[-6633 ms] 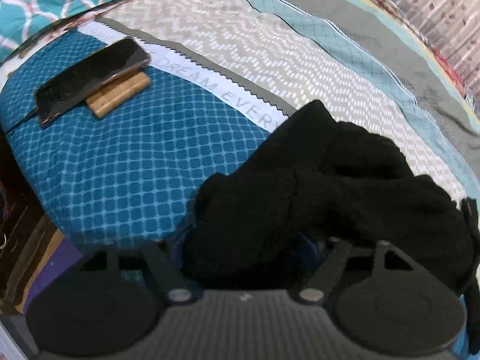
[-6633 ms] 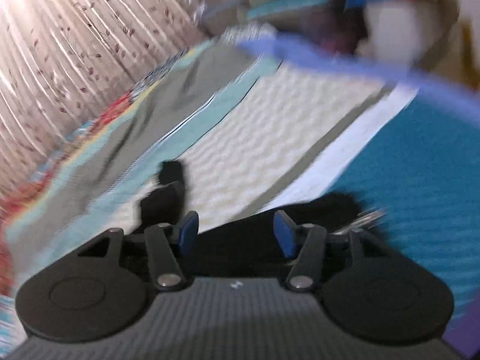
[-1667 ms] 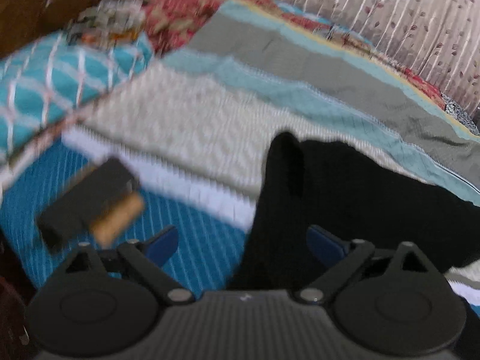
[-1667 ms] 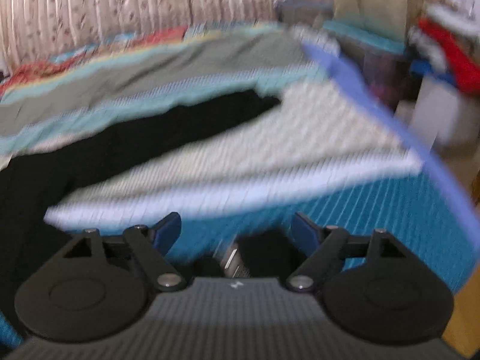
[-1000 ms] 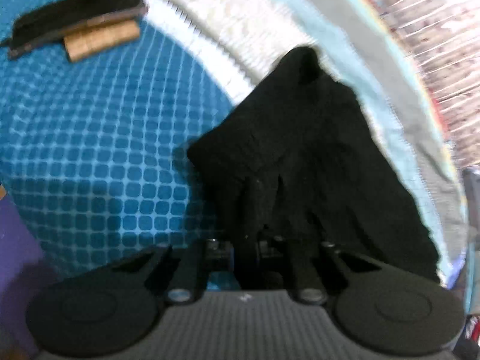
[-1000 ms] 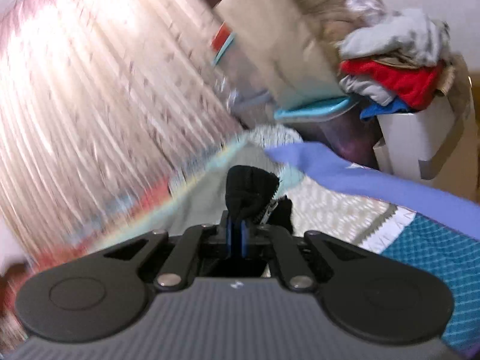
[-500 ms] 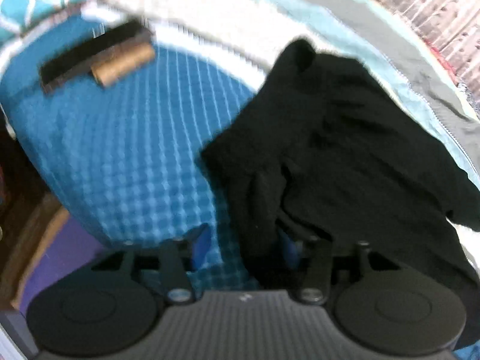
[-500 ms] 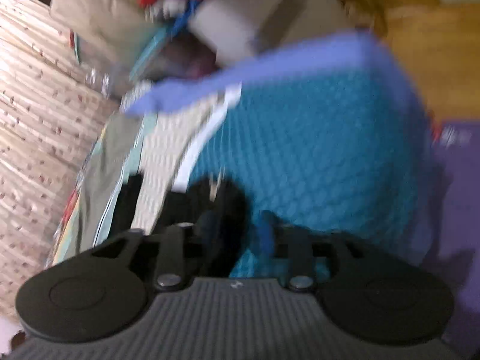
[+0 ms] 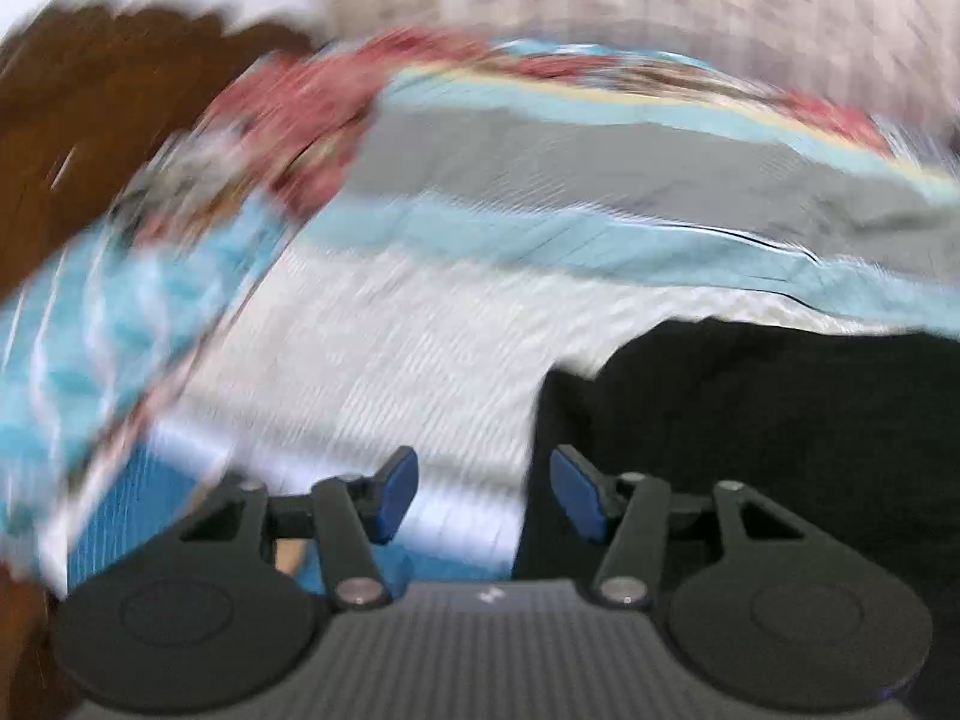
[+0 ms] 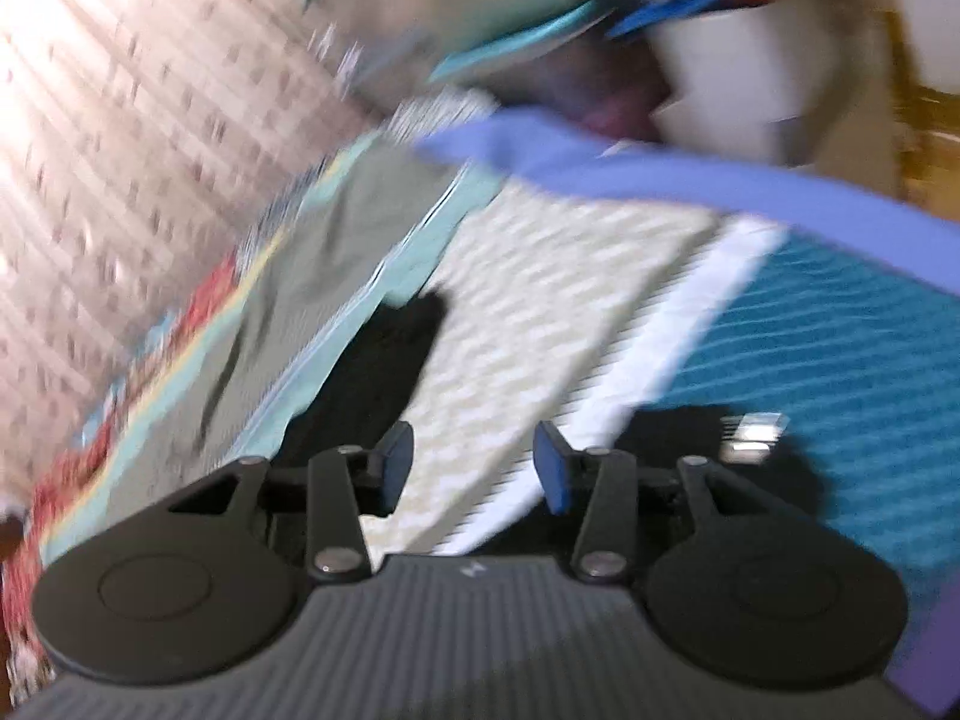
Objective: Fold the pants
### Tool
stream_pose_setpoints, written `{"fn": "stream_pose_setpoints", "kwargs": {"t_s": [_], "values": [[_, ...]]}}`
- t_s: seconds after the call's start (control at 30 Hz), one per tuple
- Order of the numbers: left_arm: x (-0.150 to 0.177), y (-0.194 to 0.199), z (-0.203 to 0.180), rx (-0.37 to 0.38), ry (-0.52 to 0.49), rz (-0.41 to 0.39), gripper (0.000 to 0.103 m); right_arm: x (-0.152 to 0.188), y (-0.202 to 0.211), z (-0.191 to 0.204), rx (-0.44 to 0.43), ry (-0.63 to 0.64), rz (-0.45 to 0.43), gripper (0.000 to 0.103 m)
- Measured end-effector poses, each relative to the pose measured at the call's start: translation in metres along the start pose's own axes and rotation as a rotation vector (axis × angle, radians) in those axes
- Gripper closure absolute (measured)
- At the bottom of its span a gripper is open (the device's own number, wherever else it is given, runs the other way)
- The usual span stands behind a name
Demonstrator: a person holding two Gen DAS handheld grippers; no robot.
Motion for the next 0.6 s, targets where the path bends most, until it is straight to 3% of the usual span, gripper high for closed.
{"fn": "stream_pose_setpoints", "kwargs": {"t_s": [0.1, 0.23, 0.4, 0.47, 0.53, 0.57, 0.6], "values": [[-0.036, -0.054, -0.041, 0.041, -0.129, -0.006, 0.024, -0.012, -0.046, 0.046, 0.015, 0.082, 0.065, 0.054], [-0.057, -0.132, -0.087, 0.052, -0.266, 0.018, 0.023, -0.040, -0.120, 0.106, 0.040, 0.148, 0.136, 0.048], [-0.042, -0.189, -0.121, 0.072, -0.384, 0.070, 0.026, -0.076, -0.220, 0.160, 0.088, 0.089, 0.159, 0.044], [-0.031, -0.202, -0.128, 0.073, -0.440, 0.091, 0.039, -0.080, -0.257, 0.170, 0.163, 0.107, 0.168, 0.036], [-0.025, -0.207, -0.136, 0.073, -0.482, 0.075, 0.062, -0.077, -0.293, 0.171, 0.273, 0.118, 0.183, 0.036], [-0.024, -0.206, -0.139, 0.073, -0.491, 0.062, 0.069, -0.077, -0.305, 0.169, 0.298, 0.114, 0.192, 0.036], [-0.022, -0.206, -0.142, 0.066, -0.493, 0.059, 0.084, -0.073, -0.318, 0.163, 0.318, 0.101, 0.210, 0.037]]}}
Point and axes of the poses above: each gripper's, at about its wrist camera, not at the fingertips, and y roughly against the way its jaws point, z to its left, x to its underside, the point moved 5 cm from there along -y, roughly the way its jaws point, and after that the axes turned 6 degrees about x, right-handed, at the moved point
